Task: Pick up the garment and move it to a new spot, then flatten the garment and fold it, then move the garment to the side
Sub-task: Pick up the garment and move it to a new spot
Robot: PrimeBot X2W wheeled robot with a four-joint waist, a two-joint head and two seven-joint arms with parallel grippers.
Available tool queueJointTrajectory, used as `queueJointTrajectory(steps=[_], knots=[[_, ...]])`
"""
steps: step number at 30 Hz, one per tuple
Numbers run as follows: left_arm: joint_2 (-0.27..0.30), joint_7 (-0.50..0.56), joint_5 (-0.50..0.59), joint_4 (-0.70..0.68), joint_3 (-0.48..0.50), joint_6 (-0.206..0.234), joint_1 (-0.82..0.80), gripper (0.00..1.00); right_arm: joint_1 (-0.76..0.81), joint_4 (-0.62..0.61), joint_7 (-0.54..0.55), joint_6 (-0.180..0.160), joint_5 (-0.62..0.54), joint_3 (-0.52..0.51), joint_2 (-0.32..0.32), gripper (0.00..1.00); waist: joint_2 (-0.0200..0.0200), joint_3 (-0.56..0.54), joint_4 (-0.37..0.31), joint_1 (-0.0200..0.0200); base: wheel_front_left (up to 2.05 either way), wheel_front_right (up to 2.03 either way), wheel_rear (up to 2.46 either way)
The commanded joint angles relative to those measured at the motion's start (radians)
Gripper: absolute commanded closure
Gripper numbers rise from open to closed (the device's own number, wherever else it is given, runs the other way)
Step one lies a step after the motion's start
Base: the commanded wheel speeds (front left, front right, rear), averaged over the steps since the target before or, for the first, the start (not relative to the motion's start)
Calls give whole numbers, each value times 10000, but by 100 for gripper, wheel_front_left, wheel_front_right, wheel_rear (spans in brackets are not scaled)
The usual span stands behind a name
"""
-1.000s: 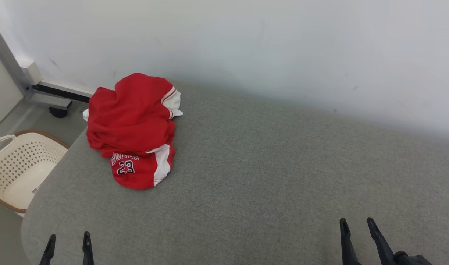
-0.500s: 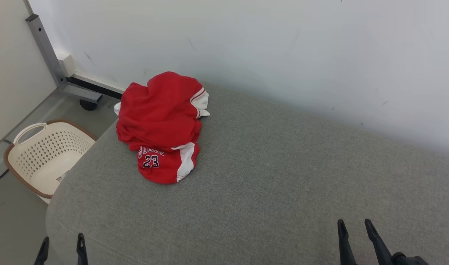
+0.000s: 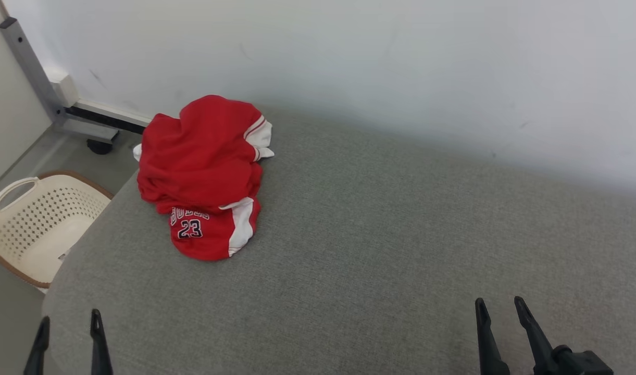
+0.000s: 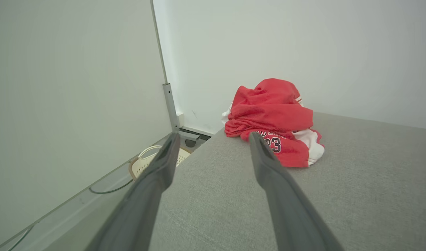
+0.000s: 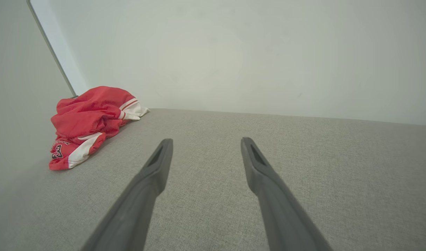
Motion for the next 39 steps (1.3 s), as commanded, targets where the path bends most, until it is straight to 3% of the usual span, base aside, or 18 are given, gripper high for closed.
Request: queueJointTrajectory(steps=[1,11,14,22,29,39], knots=[[-40,-33,-51,-17,93,21,-277,0,-133,-39,-7,34,-107,-22,-24,0,0,334,-431,0,0,0,0],[570,-31,-146,38,634,-41,-2364,0,-874,-247,-9,34,-384,-206,-24,0,0,1405,-1906,0,0,0,0],[1301,-31,-192,340,850,-75,-3644,0,-1334,-366,-9,34,-377,-287,-21,0,0,2053,-2605,0,0,0,0],[2319,-33,-582,1260,1252,-64,-5431,0,-2051,-567,-9,34,-164,-325,-23,0,0,3150,-3679,0,0,0,0],[3297,-33,-1150,2886,1022,-61,-6777,0,-2484,-778,-9,34,-46,-383,-18,0,0,3969,-4259,0,0,0,0],[3853,211,-1673,5708,756,-60,-7823,0,-2666,-873,-9,34,-18,-542,-17,0,0,4293,-4508,0,0,0,0]])
